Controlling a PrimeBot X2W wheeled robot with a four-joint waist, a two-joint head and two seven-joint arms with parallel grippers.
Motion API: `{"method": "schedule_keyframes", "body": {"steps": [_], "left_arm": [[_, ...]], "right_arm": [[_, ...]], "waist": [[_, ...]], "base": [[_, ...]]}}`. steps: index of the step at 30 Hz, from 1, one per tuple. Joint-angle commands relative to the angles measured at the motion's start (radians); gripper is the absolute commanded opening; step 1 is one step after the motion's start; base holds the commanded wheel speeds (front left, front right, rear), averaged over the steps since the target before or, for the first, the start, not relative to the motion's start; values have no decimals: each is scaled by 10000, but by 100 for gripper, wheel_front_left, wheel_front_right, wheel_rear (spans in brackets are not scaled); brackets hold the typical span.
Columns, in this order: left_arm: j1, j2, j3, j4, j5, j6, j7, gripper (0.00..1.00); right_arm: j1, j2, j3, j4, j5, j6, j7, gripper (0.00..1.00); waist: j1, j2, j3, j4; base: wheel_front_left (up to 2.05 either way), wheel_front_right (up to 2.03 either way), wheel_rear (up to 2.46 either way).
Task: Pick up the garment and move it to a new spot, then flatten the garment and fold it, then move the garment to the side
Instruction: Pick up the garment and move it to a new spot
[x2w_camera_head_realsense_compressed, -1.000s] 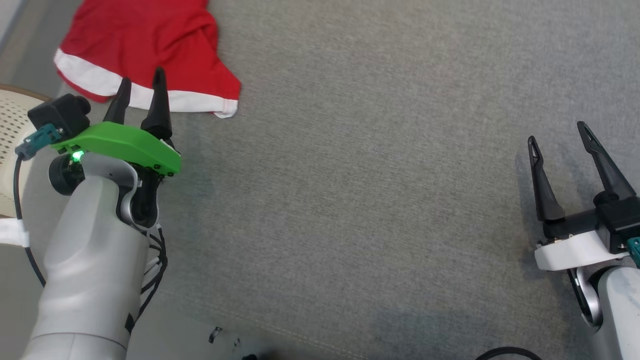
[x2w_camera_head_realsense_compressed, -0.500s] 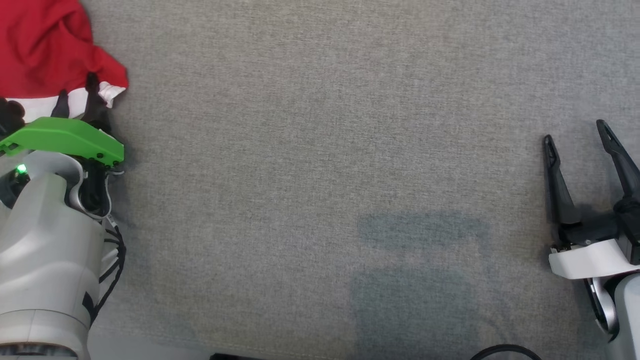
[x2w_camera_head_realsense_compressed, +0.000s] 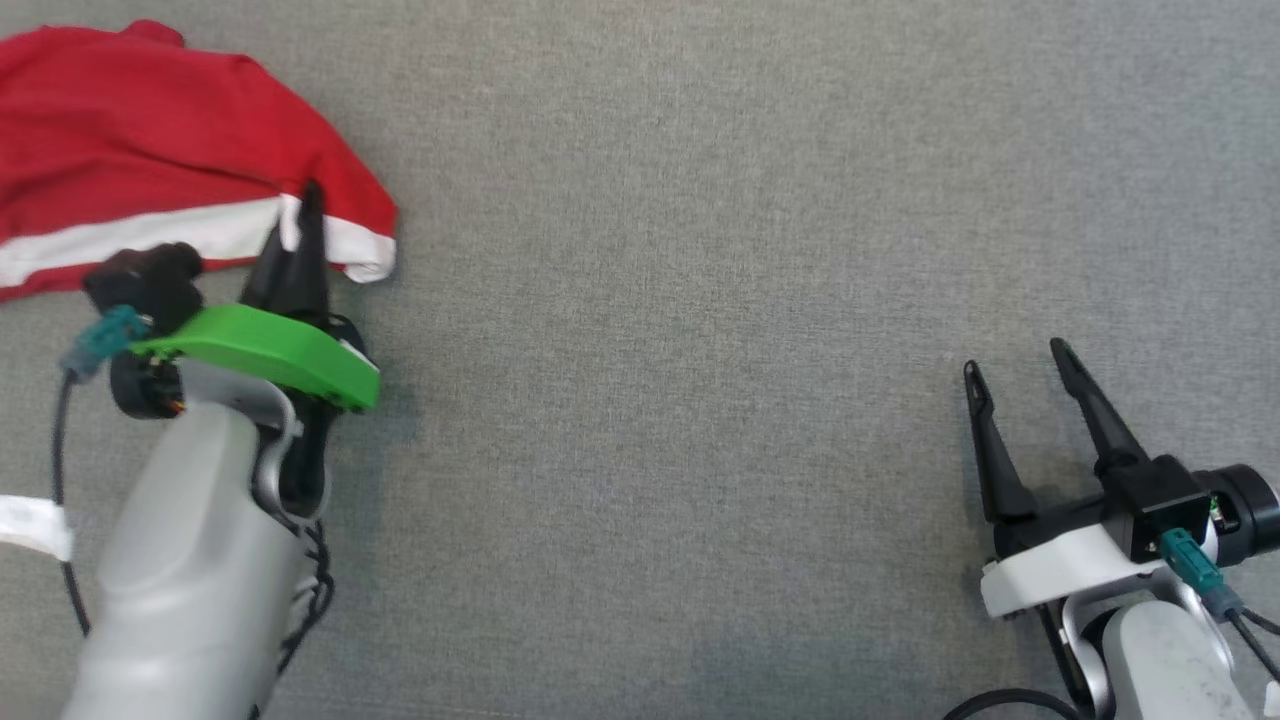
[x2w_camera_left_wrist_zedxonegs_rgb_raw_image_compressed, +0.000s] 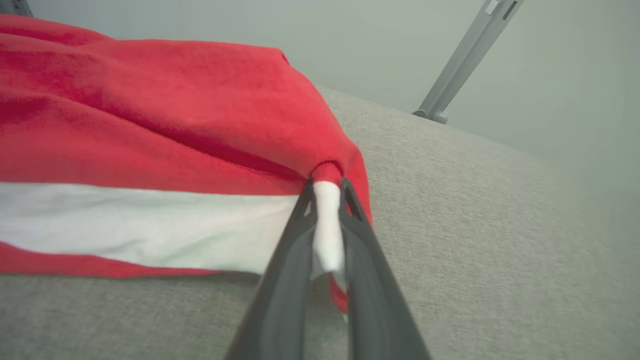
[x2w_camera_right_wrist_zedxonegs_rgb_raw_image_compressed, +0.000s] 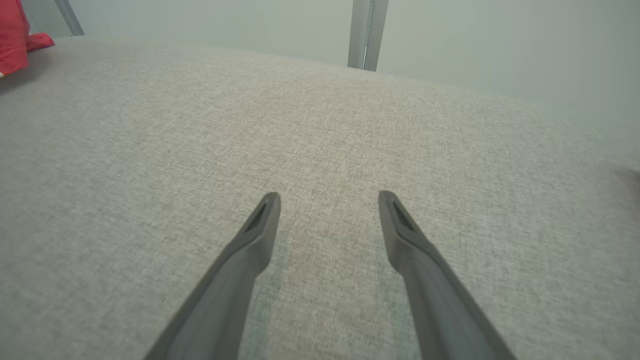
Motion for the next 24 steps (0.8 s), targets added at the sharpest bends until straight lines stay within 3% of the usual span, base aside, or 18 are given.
{"method": "schedule_keyframes", "body": {"steps": [1,8,11,17,24], "left_arm": [[540,-137,-336,-589,142,-25,10,0],[2265,-640,-2545,-5126,625,176,2006,0],[2356,-892,-3494,-6173,1016,429,2965,0],[1645,-1618,-4696,-5314,1326,594,3825,0],[811,-1812,-5523,-3363,1504,903,3479,0]], "right_arm": [[239,85,22,118,112,-5,-24,100],[560,547,67,403,340,-6,-25,100],[492,587,51,438,445,-8,-25,100],[210,644,210,642,769,-6,-26,100],[155,647,333,845,1237,-6,-26,100]], "waist": [[0,117,-1499,-315],[0,117,-2190,-1194],[0,117,-2240,-1667],[0,117,-2155,-2900],[0,117,-1987,-4091]], "base": [[0,0,0],[0,0,0],[0,0,0],[0,0,0],[0,0,0]]}}
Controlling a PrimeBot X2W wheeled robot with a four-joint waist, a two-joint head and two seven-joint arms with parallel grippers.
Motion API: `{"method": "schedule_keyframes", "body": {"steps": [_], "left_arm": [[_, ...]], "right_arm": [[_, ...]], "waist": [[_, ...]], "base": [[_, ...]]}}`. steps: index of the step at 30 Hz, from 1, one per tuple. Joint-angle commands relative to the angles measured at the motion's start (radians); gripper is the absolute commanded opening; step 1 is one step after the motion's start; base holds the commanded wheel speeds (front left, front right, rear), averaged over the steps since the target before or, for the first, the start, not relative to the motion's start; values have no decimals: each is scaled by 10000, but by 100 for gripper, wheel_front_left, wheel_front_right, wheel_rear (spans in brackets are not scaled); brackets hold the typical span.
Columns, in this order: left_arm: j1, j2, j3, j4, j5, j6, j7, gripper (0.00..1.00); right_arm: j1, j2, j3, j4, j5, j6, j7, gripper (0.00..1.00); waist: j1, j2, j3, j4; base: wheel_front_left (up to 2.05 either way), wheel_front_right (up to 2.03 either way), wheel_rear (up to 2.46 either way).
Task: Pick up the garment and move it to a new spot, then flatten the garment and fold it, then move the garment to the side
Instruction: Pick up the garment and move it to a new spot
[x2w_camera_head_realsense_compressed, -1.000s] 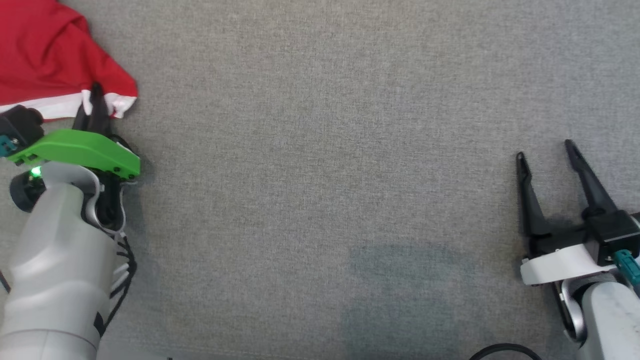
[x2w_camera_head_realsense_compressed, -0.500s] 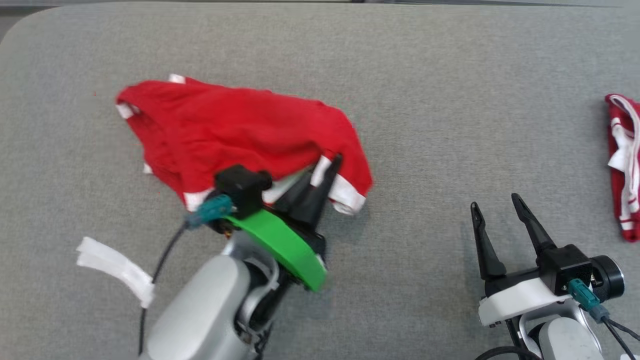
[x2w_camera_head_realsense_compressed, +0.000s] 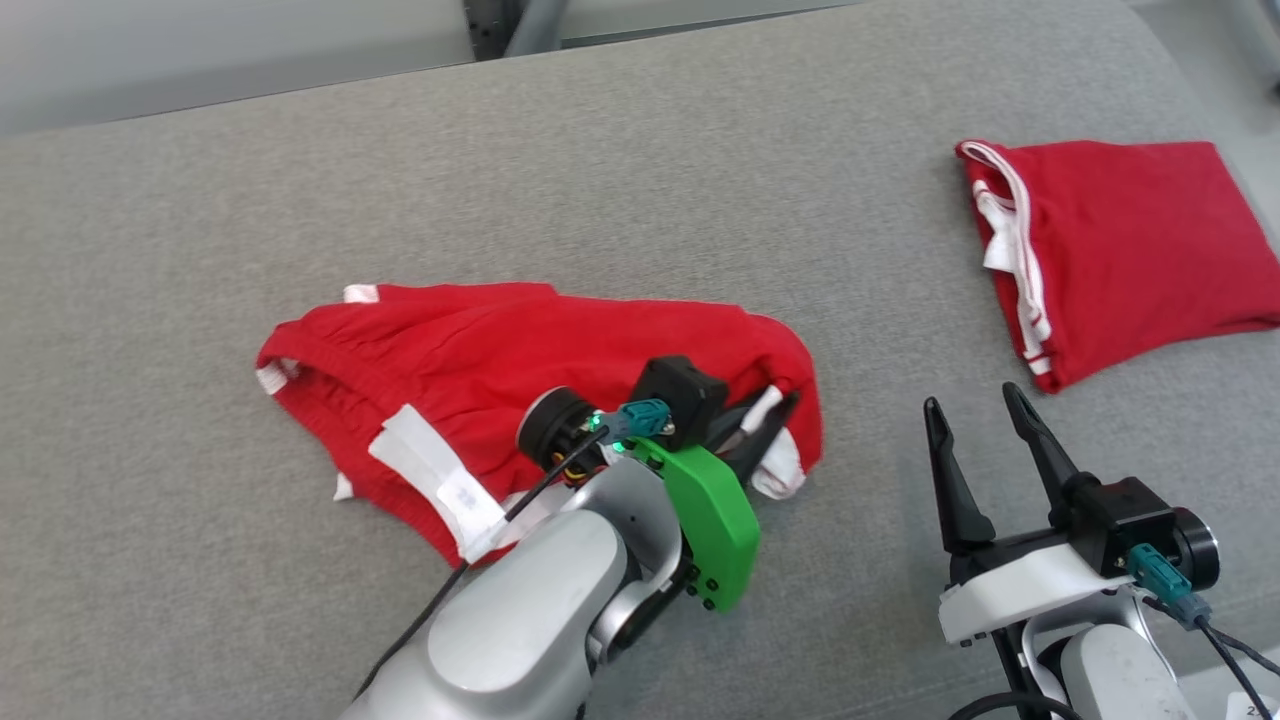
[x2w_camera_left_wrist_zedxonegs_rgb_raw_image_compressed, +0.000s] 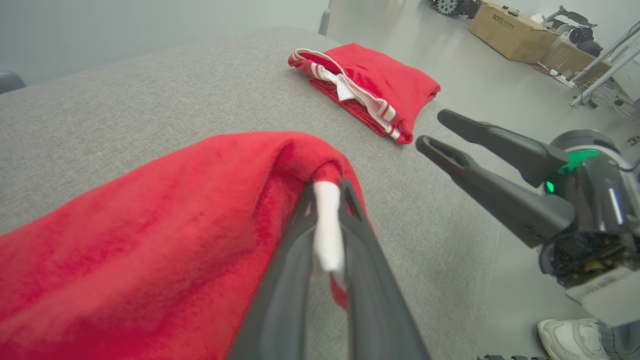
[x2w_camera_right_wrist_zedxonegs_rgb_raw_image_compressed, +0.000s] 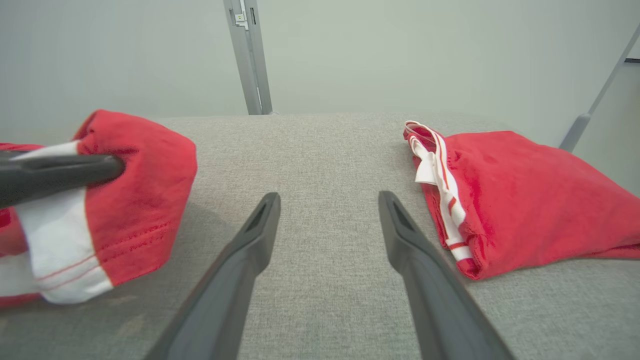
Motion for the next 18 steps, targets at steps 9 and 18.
{"method": "schedule_keyframes", "body": {"steps": [9,18], "left_arm": [[-143,39,-222,3145,45,638,-1143,100],[256,80,-93,2359,-489,885,-2257,100]], "right_arm": [[78,-2,65,229,95,-8,-25,100],[282,-14,-309,91,-417,-10,-25,100]], "waist": [[0,117,182,-1197],[0,117,-528,-396]], "base": [[0,0,0],[0,0,0]]}}
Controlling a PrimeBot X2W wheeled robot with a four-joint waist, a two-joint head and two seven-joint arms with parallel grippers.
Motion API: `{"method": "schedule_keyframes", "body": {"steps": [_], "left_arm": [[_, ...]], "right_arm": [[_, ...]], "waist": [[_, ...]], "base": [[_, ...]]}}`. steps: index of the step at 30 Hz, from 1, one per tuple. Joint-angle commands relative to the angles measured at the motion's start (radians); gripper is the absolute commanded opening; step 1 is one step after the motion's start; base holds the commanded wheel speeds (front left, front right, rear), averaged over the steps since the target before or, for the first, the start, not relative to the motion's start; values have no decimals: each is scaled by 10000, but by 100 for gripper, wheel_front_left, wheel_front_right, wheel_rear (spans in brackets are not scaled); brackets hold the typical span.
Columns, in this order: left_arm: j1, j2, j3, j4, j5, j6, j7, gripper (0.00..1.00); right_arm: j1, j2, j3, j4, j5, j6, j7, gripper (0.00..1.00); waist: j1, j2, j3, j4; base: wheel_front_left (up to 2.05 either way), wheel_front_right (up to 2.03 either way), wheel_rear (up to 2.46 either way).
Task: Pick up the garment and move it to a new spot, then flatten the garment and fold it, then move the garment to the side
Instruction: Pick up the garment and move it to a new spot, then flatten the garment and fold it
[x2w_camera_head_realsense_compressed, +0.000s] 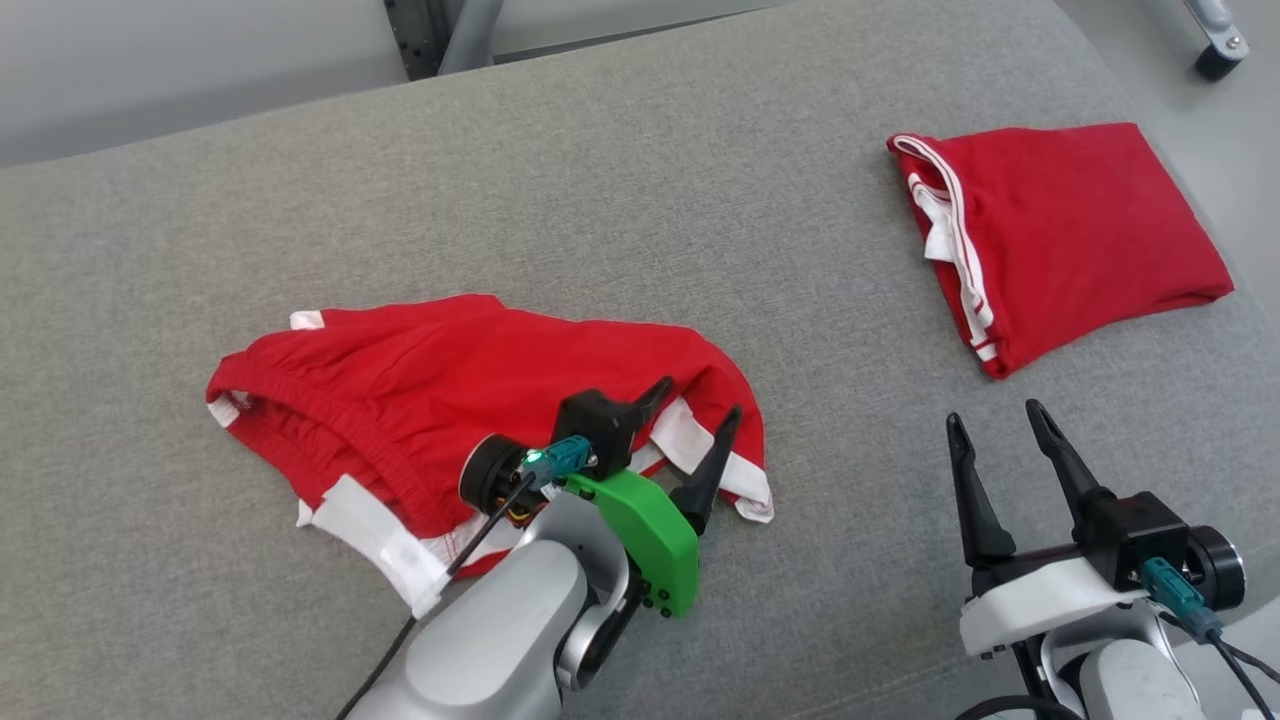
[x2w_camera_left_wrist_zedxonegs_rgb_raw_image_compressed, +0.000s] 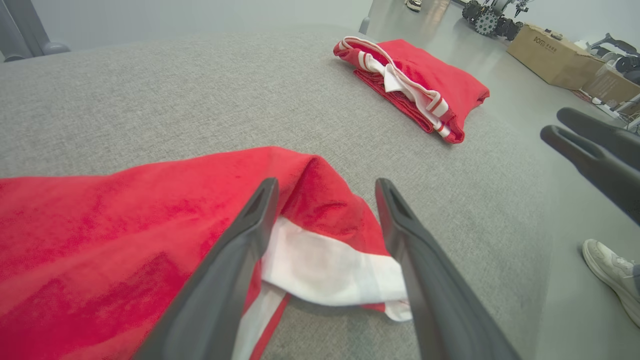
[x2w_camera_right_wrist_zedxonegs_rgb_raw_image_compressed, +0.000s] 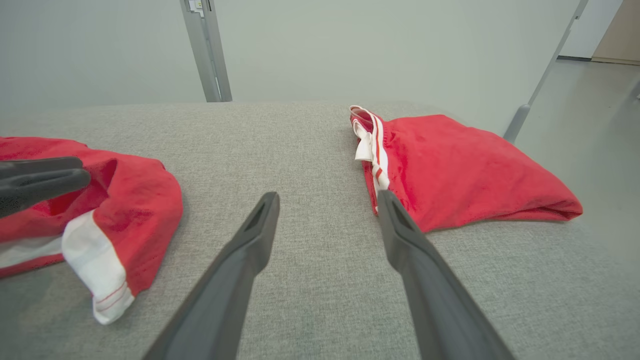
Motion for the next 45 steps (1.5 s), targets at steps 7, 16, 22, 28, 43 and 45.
{"method": "schedule_keyframes", "body": {"steps": [7,16,22,28,43,45], "left_arm": [[1823,1779,730,-2855,-285,1311,-51,100],[4769,3341,2555,-4260,-512,2731,-1241,100],[6105,2778,4519,-4163,520,2107,-1311,100],[7149,2132,6260,-4150,2195,1212,-1308,100],[7430,635,8455,-4056,4083,-701,-1309,100],[7295,395,8525,-3958,4132,-983,-1311,100]], "right_arm": [[468,-32,-406,-229,-401,-10,-25,100],[1041,-35,-880,-497,-680,-10,-25,100],[1396,-30,-1407,-361,-830,-10,-25,100],[1775,-27,-2022,-365,-567,-10,-25,100],[1869,-32,-1674,-361,-197,-10,-25,100],[1730,-41,-1655,-80,369,-10,-25,100]], "waist": [[0,117,-1258,1305],[0,117,-1829,2391],[0,117,-1926,2914],[0,117,-2174,3089],[0,117,-2183,2983],[0,117,-2085,2881]], "base": [[0,0,0],[0,0,0],[0,0,0],[0,0,0],[0,0,0],[0,0,0]]}}
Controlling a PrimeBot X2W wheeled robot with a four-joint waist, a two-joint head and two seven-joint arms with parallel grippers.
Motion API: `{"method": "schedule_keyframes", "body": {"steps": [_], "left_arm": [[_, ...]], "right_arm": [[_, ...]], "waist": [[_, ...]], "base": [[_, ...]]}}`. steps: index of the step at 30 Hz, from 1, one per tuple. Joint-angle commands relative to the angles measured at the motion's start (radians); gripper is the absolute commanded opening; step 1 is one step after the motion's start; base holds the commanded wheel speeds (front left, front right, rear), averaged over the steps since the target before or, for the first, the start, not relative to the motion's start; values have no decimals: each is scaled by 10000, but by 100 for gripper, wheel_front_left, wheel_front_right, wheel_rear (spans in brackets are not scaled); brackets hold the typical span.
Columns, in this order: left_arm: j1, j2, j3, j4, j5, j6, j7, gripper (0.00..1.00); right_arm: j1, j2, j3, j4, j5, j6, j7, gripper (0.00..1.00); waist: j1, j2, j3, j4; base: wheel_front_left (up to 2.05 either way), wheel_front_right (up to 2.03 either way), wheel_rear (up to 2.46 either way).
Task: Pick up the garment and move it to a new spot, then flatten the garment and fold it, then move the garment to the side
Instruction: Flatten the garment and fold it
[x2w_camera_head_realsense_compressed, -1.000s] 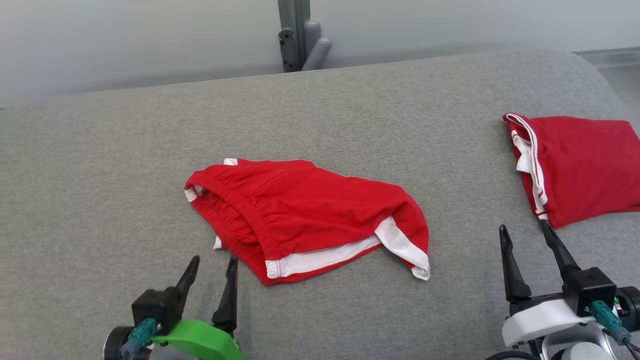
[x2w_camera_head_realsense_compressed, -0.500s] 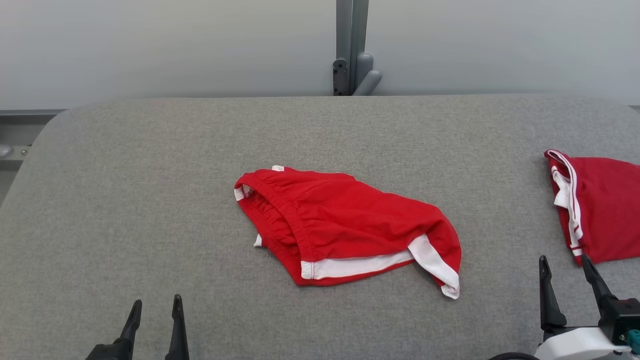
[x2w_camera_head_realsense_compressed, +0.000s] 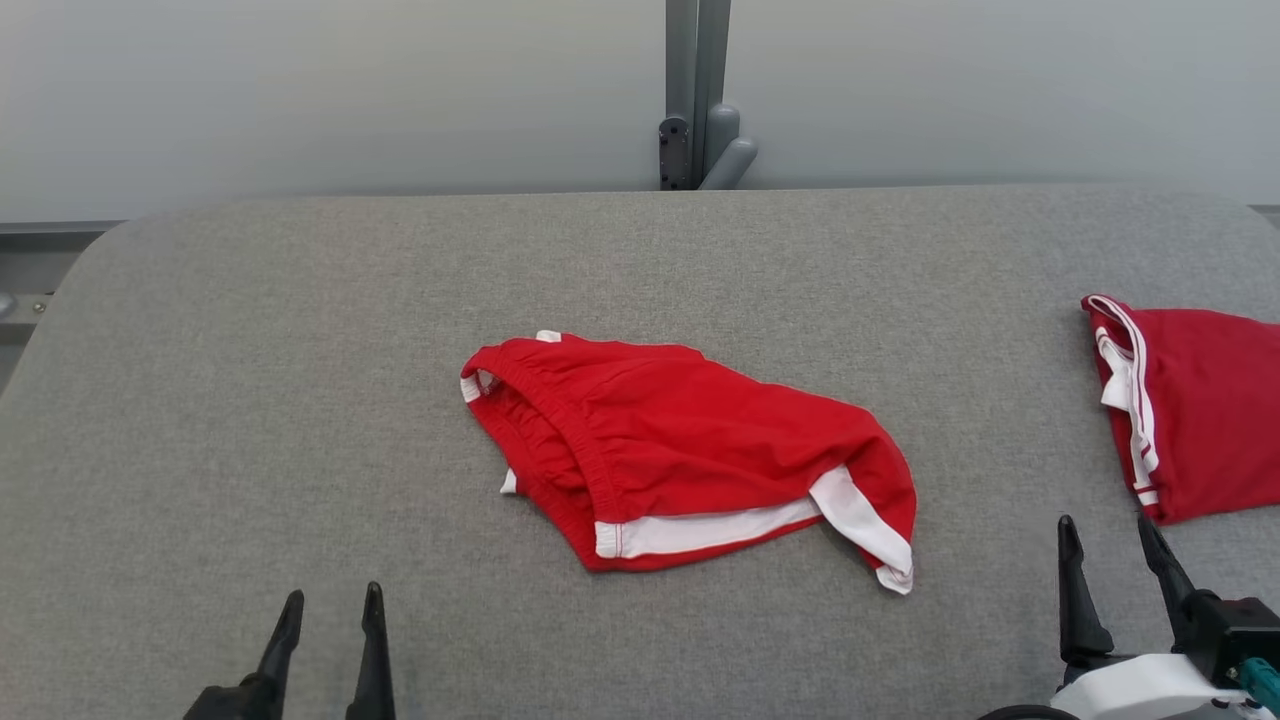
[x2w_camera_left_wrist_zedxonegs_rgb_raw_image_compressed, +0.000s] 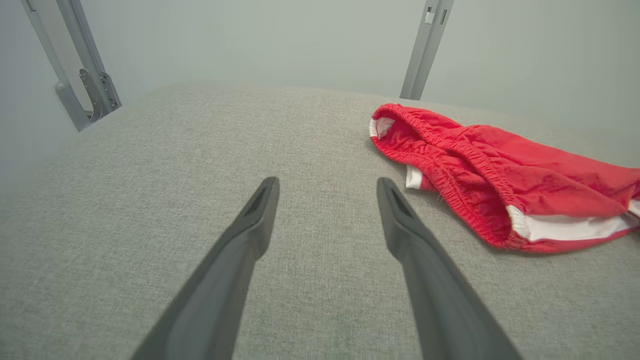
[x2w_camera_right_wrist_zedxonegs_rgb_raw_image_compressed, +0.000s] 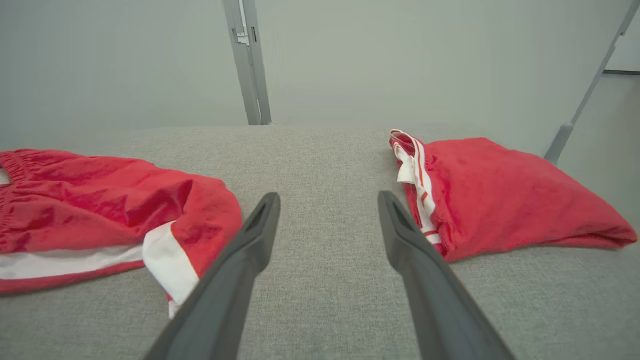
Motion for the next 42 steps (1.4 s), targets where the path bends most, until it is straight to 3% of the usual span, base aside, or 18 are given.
{"method": "schedule_keyframes", "body": {"steps": [1,5,12,17,28,39,40,42], "left_arm": [[-271,-113,-85,-29,38,-146,-28,100],[-668,-287,-853,157,-70,-448,1,100],[-1968,-367,-2450,783,-278,-668,1326,100],[-2457,-390,-2767,1332,-510,-690,1728,100],[-3021,-265,-2834,2305,-675,-693,1650,100],[-3238,-222,-3051,2641,-688,-690,1410,100],[-3229,-222,-3079,2650,-703,-694,1387,100],[-3226,-213,-3143,2672,-720,-702,1390,100]], "right_arm": [[-154,-42,149,111,25,-12,-25,100],[-474,-61,856,586,87,-10,-25,100],[-1212,-48,2663,1791,120,-10,-25,100],[-1649,-64,3558,2276,255,-10,-25,100],[-2603,-83,3886,3492,33,-10,-16,100],[-2585,-53,4146,3524,205,-10,-27,100],[-2560,-53,4151,3501,195,-10,-28,95],[-2511,-49,4188,3501,210,-10,-30,76]], "waist": [[0,117,83,-101],[0,117,255,-364],[0,117,766,-801],[0,117,1045,-1081],[0,117,1558,-1296],[0,117,1731,-1227],[0,117,1723,-1229],[0,117,1699,-1237]], "base": [[0,0,0],[0,0,0],[0,0,0],[0,0,0],[0,0,0],[0,0,0],[0,0,0],[0,0,0]]}}
